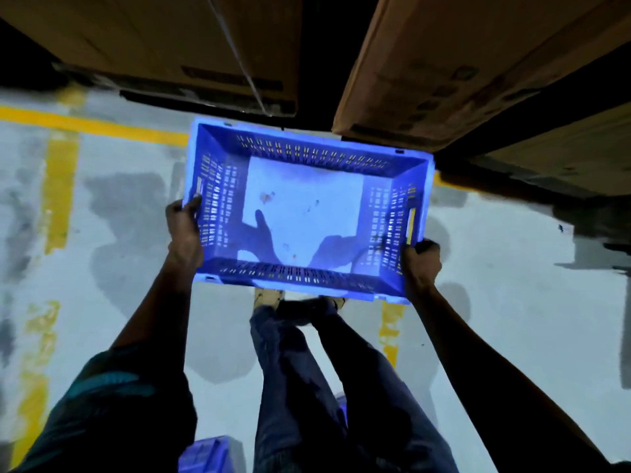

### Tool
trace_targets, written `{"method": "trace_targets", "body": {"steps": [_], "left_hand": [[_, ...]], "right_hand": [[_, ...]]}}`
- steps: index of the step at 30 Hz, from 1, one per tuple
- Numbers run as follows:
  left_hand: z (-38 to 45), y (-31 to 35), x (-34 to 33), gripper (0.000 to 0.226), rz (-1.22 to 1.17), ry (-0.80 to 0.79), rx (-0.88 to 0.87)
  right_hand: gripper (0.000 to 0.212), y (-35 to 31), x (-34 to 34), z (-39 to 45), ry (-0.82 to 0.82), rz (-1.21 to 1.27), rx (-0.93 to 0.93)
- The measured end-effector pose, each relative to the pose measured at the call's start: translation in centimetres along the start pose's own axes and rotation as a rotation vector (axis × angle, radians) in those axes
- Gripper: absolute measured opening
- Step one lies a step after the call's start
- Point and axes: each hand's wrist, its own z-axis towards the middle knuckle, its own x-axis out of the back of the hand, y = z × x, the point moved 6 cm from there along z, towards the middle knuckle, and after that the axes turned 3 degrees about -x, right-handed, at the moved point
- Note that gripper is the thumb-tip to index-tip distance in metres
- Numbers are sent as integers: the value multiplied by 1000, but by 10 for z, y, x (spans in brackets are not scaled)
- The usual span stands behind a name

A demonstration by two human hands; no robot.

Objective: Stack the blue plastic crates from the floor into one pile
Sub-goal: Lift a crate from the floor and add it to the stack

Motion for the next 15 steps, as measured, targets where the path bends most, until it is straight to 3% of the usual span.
{"method": "trace_targets", "body": {"steps": [2,4,6,9,13,15], "left_hand": [[-4,-3,14,49,473,177,-120],[-22,-6,17,54,803,253,-240],[-39,-11,21,53,894,294,-308],[-54,-24,33,60,924,354,-272],[-71,-45,44,83,1186,450,-237],[-79,-54,50,88,1134,540,-147]], "right_hand": [[59,9,1,-6,-48,9,24],[57,25,4,-16,-104,16,44],[51,47,8,-27,-139,-18,41],[51,75,11,-44,-162,-9,-52],[17,101,7,-59,-179,396,-398],[20,111,-2,-67,-285,528,-496]]}}
